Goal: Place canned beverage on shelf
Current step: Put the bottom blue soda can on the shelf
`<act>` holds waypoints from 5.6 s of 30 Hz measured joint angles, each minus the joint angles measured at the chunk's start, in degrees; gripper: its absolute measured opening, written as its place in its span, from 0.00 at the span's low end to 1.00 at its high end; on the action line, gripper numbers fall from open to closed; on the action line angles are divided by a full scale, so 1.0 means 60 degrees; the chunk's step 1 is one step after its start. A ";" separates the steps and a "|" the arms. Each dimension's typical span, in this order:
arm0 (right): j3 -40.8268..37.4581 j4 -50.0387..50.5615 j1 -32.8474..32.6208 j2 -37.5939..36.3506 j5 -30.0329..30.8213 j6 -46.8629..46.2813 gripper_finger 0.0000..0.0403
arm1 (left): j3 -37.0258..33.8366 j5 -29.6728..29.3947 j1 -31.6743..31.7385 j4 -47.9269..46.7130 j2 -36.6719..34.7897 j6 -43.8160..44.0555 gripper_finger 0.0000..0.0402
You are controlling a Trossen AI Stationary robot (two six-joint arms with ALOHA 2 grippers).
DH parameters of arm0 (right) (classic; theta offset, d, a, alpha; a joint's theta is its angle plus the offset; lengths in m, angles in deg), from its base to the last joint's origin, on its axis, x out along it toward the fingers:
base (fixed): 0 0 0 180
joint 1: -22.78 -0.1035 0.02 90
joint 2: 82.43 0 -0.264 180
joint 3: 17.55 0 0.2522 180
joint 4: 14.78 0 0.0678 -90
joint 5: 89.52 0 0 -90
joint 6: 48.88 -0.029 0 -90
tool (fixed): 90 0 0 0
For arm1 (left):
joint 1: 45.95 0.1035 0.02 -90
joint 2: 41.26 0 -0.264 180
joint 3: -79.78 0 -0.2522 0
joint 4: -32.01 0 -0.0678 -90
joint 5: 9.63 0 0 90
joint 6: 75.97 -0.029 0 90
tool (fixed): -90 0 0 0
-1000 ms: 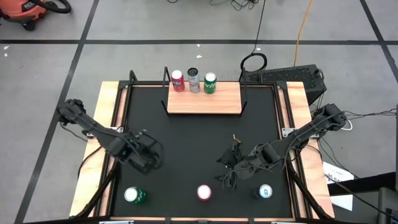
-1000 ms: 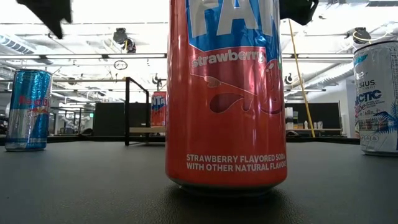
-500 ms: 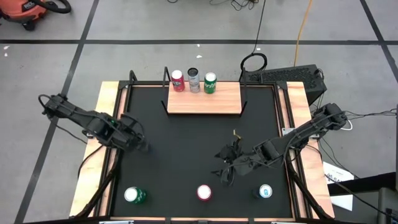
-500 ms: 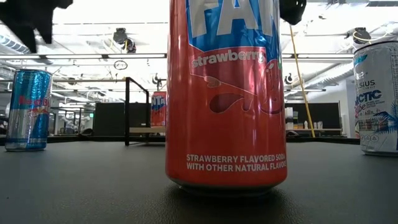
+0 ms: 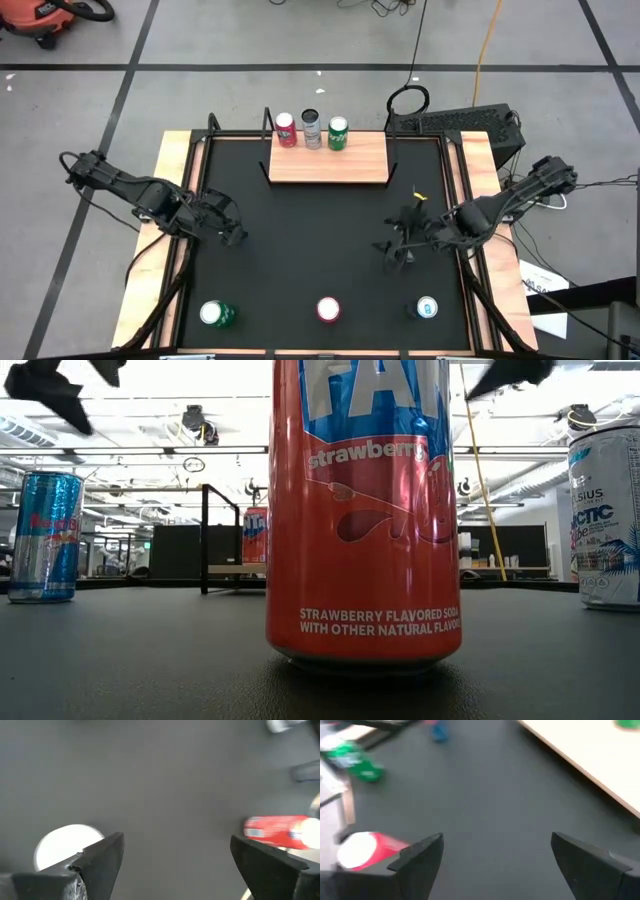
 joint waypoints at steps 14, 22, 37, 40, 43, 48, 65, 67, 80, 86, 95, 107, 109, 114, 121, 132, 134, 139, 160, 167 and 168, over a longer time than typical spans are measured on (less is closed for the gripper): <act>0.0000 -0.2001 -0.0584 0.0598 -0.1269 0.0069 0.89 | 0.0004 -0.0019 -0.0987 0.7333 0.1198 -0.4362 0.91; 0.0000 -0.2357 -0.1119 0.1334 -0.1204 -0.0498 0.89 | 0.0004 0.2314 -0.2319 0.5591 0.2200 -0.1872 0.91; 0.0000 -0.2421 -0.1770 0.1561 -0.0448 -0.0952 0.89 | 0.0004 0.4337 -0.3947 0.2903 0.2433 0.3407 0.91; 0.0000 -0.2448 -0.1767 0.1561 -0.0448 -0.0964 0.89 | 0.0004 0.4395 -0.4024 0.2942 0.2430 0.3562 0.91; 0.0000 -0.2437 -0.1770 0.1561 -0.0610 -0.0966 0.89 | 0.0004 0.4312 -0.3975 0.3017 0.2430 0.3575 0.91; 0.0000 -0.1846 -0.1836 0.1561 -0.1789 -0.2688 0.89 | 0.0004 0.3898 -0.3644 0.3015 0.2430 0.3495 0.91; 0.2430 0.3255 -0.4160 0.1694 -0.2783 -0.3161 0.89 | 0.0004 0.0197 -0.2997 0.3930 0.2430 -0.0620 0.91; 0.2426 0.3517 -0.4563 0.1852 -0.2786 -0.3059 0.89 | 0.0004 -0.0325 -0.2997 0.4229 0.2430 -0.1136 0.91; 0.2419 0.3690 -0.5140 0.3336 -0.2755 -0.1525 0.89 | 0.0004 -0.1939 -0.2978 0.4452 0.2430 -0.3688 0.91; 0.2418 0.4002 -0.5140 0.3886 -0.2772 -0.1662 0.89 | 0.0004 -0.2008 -0.2662 0.4452 0.2430 -0.4110 0.91; 0.2412 0.4130 -0.5115 0.4463 -0.2988 -0.1924 0.83 | 0.0000 -0.2030 -0.1935 0.5021 0.2430 -0.5863 0.91; 0.1922 0.3272 -0.5022 0.4448 -0.2722 -0.2738 0.55 | 0.0000 -0.2288 -0.0795 0.7899 0.3007 -0.9073 0.91; 0.1902 0.3207 -0.4990 0.4337 -0.2622 -0.3069 0.55 | 0.0000 -0.2107 -0.0651 0.8257 0.3193 -0.9292 0.91; 0.2148 0.3072 -0.4693 0.3697 -0.1454 -0.3886 0.56 | 0.0000 -0.1369 -0.0280 0.9154 0.3647 -1.0068 0.91; 0.2291 0.3066 -0.3617 0.2707 -0.0197 -0.3779 0.56 | 0.0000 0.0234 0.0525 1.0792 0.4152 -1.0707 0.91; 0.2306 0.1430 -0.1016 0.1952 0.0035 -0.0626 0.56 | 0.0000 0.1830 0.2261 1.0973 0.4189 -1.1186 0.91; 0.2306 0.0990 -0.0485 0.1948 0.0017 0.0034 0.56 | 0.0000 0.2008 0.2531 1.0980 0.4189 -1.1481 0.91; 0.2306 -0.0196 0.0974 0.1932 -0.0740 0.1574 0.56 | 0.0000 0.2244 0.3234 1.0966 0.4189 -1.1999 0.91; 0.2306 -0.2373 0.4267 0.1976 -0.3282 0.4930 0.57 | 0.0000 0.6633 0.5759 1.1085 0.5069 -1.1924 0.95; 0.2306 -0.1964 0.4377 0.1976 -0.3275 0.5035 0.57 | 0.0000 0.7144 0.6132 1.1230 0.5082 -1.2009 0.75; 0.2306 -0.1977 0.4386 0.1976 -0.3275 0.5039 0.57 | 0.0000 0.7240 0.6188 1.1256 0.5078 -1.2043 0.72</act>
